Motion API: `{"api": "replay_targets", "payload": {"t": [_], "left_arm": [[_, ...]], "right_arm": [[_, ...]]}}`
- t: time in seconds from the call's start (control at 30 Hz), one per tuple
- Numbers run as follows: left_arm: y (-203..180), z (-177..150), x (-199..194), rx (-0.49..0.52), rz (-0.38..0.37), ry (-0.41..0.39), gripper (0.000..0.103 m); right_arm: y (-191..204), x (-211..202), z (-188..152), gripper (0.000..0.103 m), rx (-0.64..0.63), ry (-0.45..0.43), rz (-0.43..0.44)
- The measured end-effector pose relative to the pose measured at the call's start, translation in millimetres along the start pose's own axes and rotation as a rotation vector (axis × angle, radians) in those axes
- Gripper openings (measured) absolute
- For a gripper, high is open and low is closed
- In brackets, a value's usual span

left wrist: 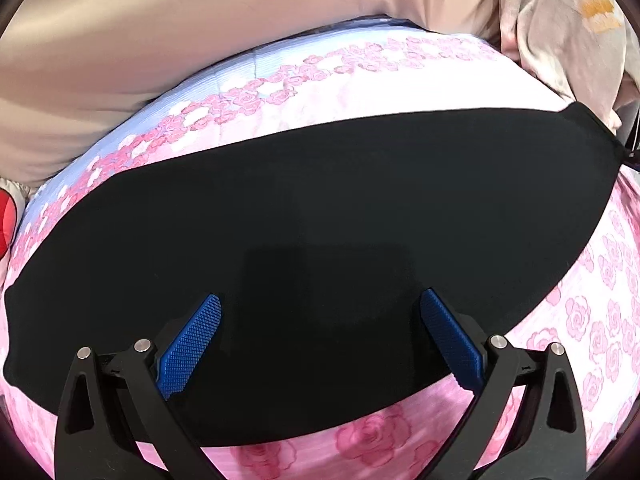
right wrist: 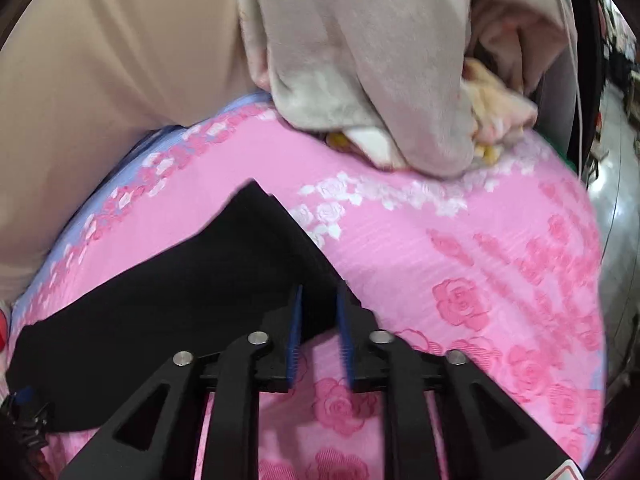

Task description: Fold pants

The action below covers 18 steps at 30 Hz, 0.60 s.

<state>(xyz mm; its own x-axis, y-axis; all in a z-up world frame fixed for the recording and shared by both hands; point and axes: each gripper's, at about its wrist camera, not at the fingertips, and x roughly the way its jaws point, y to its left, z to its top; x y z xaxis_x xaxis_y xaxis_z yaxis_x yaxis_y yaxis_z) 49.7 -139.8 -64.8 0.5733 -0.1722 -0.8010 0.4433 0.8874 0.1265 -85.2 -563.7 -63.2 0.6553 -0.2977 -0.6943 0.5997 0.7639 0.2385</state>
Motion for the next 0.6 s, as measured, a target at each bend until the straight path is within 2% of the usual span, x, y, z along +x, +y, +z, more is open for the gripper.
{"api": "replay_targets", "payload": {"t": [0.03,0.1,0.17,0.27,0.43,0.47,0.5,0.53,0.6], "left_arm": [[0,0,-1,-0.003,-0.004,-0.002,0.098],[0,1,1,-0.012,-0.014,0.006,0.098],[1,-1,0,-0.025,-0.018,0.009,0.098],[4,-1,-2,-0.03,-0.022,0.011,0.098],[10,-5,2,-0.054,-0.044,0.022,0.098],[11,-6,3,-0.055,-0.046,0.01,0.098],[11,-7,2,-0.05,-0.044,-0.004,0.098],[11,-7,2,-0.047,-0.043,-0.006,0.098],[12,-7,1,-0.049,-0.052,-0.005,0.098]], "right_arm": [[1,-6,1,0.047,-0.003,-0.024,-0.025],[1,-10,4,0.056,-0.008,-0.043,-0.039],[2,-2,9,0.056,-0.008,-0.015,-0.012],[5,28,10,0.057,0.014,0.086,0.031],[17,28,3,0.066,-0.034,0.051,0.004],[19,28,2,0.065,-0.043,0.048,-0.004],[20,27,2,0.049,-0.045,0.045,0.006],[20,27,1,0.019,-0.037,0.047,0.03],[18,28,-1,0.018,0.024,0.07,0.13]]}}
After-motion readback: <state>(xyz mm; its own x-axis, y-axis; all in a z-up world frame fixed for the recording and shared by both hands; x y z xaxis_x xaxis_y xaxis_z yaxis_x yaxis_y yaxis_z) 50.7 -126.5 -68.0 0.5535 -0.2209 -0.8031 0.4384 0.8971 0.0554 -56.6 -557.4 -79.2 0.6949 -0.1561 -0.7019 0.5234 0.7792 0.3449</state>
